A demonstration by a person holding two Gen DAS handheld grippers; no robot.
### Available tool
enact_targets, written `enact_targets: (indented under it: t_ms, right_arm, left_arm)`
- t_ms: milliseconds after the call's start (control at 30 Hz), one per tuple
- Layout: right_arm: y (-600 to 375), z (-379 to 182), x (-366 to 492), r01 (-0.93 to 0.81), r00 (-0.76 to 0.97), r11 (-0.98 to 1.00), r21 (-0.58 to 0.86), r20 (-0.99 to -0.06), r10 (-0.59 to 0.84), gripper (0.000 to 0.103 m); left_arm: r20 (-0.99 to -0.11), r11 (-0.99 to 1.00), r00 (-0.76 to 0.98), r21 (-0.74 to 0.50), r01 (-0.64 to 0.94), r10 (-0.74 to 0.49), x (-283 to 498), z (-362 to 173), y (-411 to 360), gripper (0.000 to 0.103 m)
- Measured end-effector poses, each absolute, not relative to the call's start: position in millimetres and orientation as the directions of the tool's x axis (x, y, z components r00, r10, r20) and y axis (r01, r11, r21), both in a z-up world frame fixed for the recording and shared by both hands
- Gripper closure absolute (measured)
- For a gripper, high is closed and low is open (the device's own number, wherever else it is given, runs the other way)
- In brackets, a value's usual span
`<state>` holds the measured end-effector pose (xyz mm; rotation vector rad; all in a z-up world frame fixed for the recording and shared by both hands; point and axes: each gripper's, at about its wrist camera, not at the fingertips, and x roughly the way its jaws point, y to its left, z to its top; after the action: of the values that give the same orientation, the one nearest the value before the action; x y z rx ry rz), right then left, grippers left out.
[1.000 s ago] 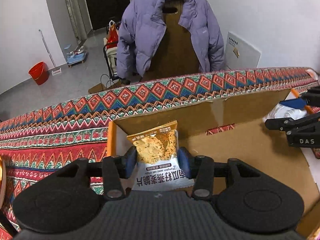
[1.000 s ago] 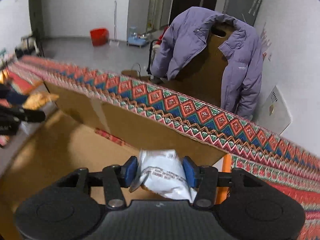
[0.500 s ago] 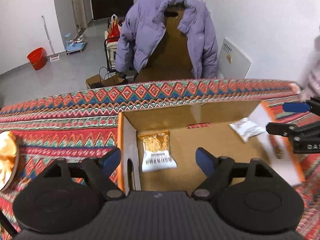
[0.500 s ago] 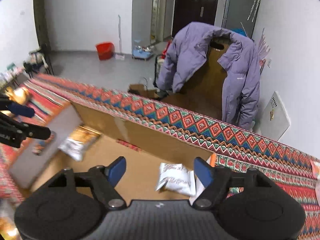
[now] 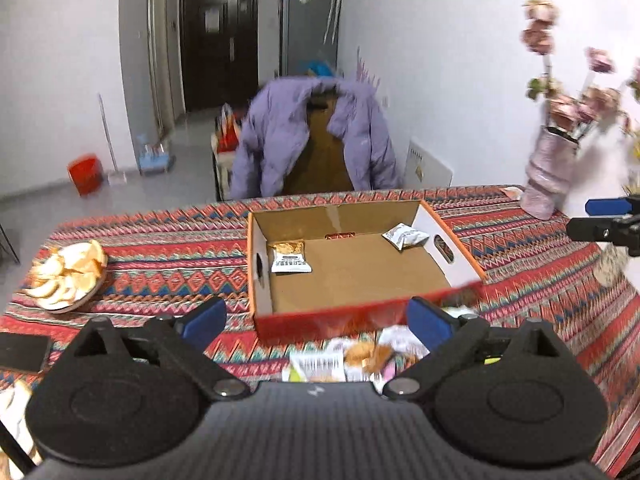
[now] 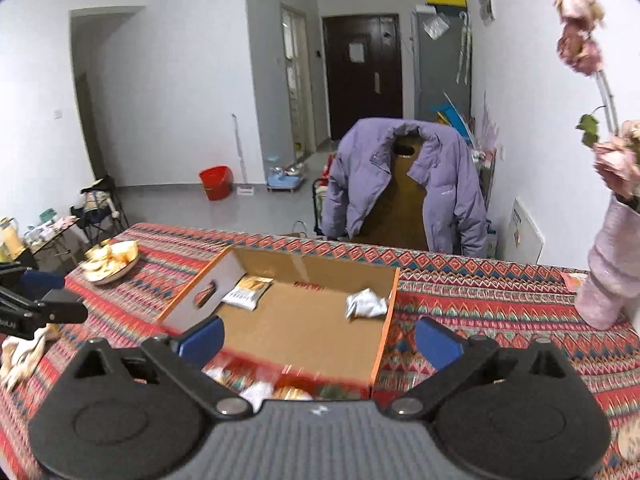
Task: Organize snacks
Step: 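Lift both tools back from the box toward the snack pile, then grasp a white oat-crisp packet with the left tool while the right tool grasps a gold packet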
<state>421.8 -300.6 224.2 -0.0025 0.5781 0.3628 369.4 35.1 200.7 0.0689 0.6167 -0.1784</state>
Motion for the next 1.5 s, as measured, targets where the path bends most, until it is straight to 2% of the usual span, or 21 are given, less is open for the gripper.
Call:
enact_targets:
  t_ms: [133, 200, 300, 400, 500, 567, 633, 767, 933, 1100, 1233, 1500]
  right_arm:
    - [-298.6, 208.4, 352.3, -0.378, 0.803, 0.925, 0.045, -0.48, 0.352, 0.0]
    - [-294.3, 192.2, 318.7, -0.393, 0.818, 0.919, 0.031, -0.446, 0.364, 0.0]
    - [-285.1, 162.2, 274.9, -0.393, 0.842, 0.92, 0.003, -0.401, 0.361, 0.0]
    - [-273.8, 135.1, 234.7, -0.384, 0.857, 0.923, -0.031, -0.385, 0.343, 0.0]
    - [-259.6, 112.4, 198.5, -0.359, 0.877, 0.929, -0.091, -0.373, 0.303, 0.0]
    - [-253.1, 96.5, 174.7, -0.333, 0.891, 0.935, -0.121, -0.366, 0.27, 0.0]
    - [-250.8, 79.0, 154.9, -0.296, 0.896, 0.951, -0.086, -0.369, 0.246, 0.0]
    - [-252.6, 44.1, 134.8, -0.291, 0.862, 0.954, 0.079, -0.412, 0.297, 0.0]
    - [-249.0, 21.3, 122.7, -0.279, 0.851, 0.957, 0.077, -0.441, 0.283, 0.0]
    - [-254.0, 22.0, 114.9, -0.272, 0.866, 0.957, 0.101, -0.408, 0.289, 0.0]
    - [-258.5, 21.3, 122.5, -0.257, 0.865, 0.96, 0.11, -0.418, 0.279, 0.0]
    - [-275.0, 19.7, 146.4, -0.238, 0.851, 0.961, 0.138, -0.448, 0.275, 0.0]
  left_arm:
    - [-0.499, 0.982, 0.856, 0.046, 0.183, -0.136, 295.1, 178.8, 36.5, 0.001]
    - [-0.465, 0.986, 0.875, 0.022, 0.163, -0.134, 261.2, 163.0, 40.8, 0.0]
    - [-0.459, 0.988, 0.878, 0.007, 0.152, -0.132, 221.7, 139.4, 42.9, 0.0]
    - [-0.434, 0.999, 0.9, -0.001, 0.055, -0.05, 182.0, 117.5, 42.2, 0.0]
    - [-0.448, 0.999, 0.893, -0.001, -0.051, 0.045, 150.3, 97.5, 38.8, 0.0]
    - [-0.466, 0.998, 0.883, 0.009, -0.065, 0.062, 132.3, 84.7, 36.7, 0.0]
    - [-0.49, 0.998, 0.87, 0.006, -0.061, 0.056, 119.2, 73.3, 35.7, 0.0]
    - [-0.525, 0.997, 0.849, 0.0, -0.078, 0.066, 105.7, 52.6, 38.4, 0.0]
    - [-0.535, 0.995, 0.84, 0.01, -0.096, 0.086, 93.3, 36.0, 41.4, 0.0]
    - [-0.528, 0.994, 0.844, 0.004, -0.108, 0.093, 88.7, 35.3, 42.7, 0.0]
    - [-0.52, 0.995, 0.849, 0.021, -0.099, 0.095, 93.2, 38.0, 38.0, 0.0]
    - [-0.541, 1.0, 0.841, 0.002, -0.017, 0.015, 143.8, 36.0, 4.4, 0.0]
